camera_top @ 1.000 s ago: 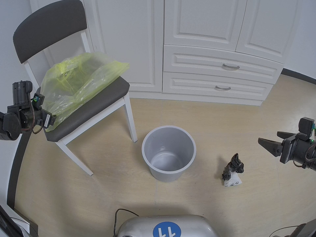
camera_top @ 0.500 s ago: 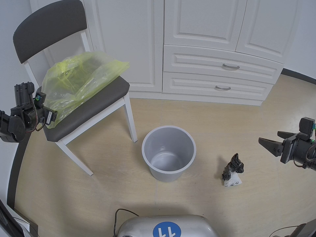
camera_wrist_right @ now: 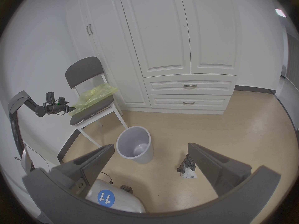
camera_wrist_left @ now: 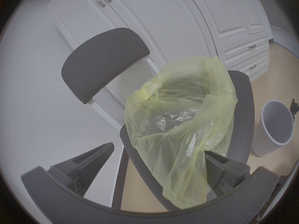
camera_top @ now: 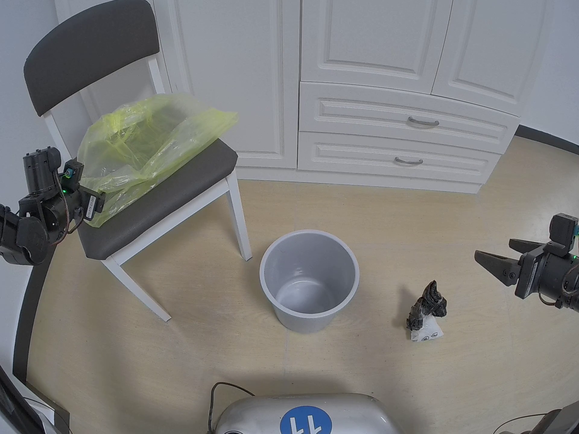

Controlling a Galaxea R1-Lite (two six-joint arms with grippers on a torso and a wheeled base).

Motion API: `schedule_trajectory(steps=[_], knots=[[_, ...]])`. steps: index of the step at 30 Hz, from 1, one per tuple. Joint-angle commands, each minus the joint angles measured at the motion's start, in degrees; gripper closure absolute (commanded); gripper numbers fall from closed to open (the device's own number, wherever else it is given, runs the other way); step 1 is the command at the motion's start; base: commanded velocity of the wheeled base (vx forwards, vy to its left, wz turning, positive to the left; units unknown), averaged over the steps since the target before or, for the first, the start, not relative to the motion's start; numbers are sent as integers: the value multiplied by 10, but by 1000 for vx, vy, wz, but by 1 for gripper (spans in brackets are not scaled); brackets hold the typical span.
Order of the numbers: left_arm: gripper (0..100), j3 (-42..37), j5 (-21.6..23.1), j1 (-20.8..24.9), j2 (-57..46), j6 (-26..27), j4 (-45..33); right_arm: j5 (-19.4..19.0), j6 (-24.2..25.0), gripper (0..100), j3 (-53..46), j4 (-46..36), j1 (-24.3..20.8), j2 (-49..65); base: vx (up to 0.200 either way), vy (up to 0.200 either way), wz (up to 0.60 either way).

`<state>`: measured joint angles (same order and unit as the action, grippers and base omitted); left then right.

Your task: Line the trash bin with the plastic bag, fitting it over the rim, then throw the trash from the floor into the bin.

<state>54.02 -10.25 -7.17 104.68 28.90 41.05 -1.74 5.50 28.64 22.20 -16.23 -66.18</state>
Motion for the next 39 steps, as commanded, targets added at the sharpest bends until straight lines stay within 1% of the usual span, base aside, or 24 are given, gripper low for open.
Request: schedule_trajectory(steps=[1,12,15,20,27,32,33,39], knots=[[0,-4,-1,5,-4,0,1,0,0,0,0,0,0,4,0,0,0],[0,-24,-4,17,-36,3,1,0,0,0,0,0,0,4,0,0,0],[0,-24,-4,8,-38,19,3,-1,0,0,0,1,-1,4,0,0,0],[0,-26,-4,8,-43,21,27,-1,0,0,0,1,-1,4,0,0,0],[0,-30,-4,4,-47,37,30,-1,0,0,0,0,-1,5,0,0,0],[0,-31,-3,2,-48,37,30,-1,0,0,0,1,-1,5,0,0,0],[100,-31,-3,2,-48,37,30,-1,0,0,0,1,-1,5,0,0,0],[100,-36,-4,3,-47,36,31,-1,0,0,-1,0,-1,9,0,0,0]])
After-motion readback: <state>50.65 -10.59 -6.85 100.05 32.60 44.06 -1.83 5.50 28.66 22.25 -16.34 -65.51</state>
